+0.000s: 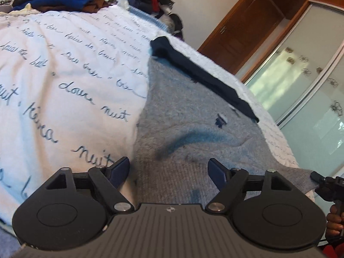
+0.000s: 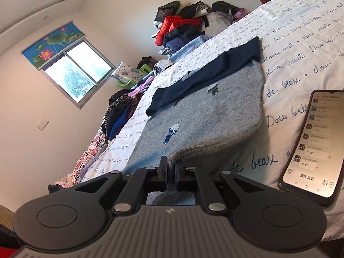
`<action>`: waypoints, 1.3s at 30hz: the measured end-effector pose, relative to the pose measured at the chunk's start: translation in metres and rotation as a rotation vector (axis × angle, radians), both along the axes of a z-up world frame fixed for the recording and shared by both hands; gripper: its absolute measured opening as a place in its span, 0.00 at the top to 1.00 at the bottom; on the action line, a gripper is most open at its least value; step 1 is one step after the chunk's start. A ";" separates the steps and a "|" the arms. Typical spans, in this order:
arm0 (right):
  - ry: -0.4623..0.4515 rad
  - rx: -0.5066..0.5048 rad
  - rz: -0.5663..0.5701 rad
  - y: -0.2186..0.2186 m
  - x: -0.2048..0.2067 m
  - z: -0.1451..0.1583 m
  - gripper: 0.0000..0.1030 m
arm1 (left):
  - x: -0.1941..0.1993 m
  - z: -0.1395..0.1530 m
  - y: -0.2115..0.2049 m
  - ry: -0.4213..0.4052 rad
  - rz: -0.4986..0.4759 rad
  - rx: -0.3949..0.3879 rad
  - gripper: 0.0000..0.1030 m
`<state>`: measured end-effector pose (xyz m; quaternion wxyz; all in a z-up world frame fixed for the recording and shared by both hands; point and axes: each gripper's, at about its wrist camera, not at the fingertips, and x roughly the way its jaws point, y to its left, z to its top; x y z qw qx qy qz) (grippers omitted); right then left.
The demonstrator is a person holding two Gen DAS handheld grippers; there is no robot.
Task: Fold small clothes
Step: 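Lift the hem with both tools and fold it over toward the collar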
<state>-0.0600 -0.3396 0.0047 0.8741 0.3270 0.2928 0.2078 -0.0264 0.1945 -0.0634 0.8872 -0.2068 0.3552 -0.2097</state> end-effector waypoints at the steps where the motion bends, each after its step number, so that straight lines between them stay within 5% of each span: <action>1: 0.003 -0.002 0.005 0.002 0.001 -0.001 0.93 | 0.001 0.000 -0.002 -0.002 -0.010 -0.004 0.44; 2: 0.006 -0.003 0.008 0.003 0.001 -0.002 0.93 | 0.003 0.000 -0.005 0.002 -0.026 -0.010 0.67; 4: 0.011 0.002 0.008 0.004 0.002 -0.003 0.93 | 0.006 -0.003 -0.007 0.038 -0.043 -0.014 0.93; 10: 0.004 0.002 -0.011 0.000 0.001 -0.002 0.93 | 0.001 0.006 -0.006 0.021 0.003 0.016 0.95; 22: -0.064 0.018 -0.033 -0.009 0.013 0.016 0.93 | 0.014 0.080 -0.033 -0.151 -0.056 -0.127 0.95; 39: -0.175 0.034 -0.140 -0.031 0.075 0.049 0.93 | 0.069 0.127 -0.052 -0.226 -0.030 -0.107 0.95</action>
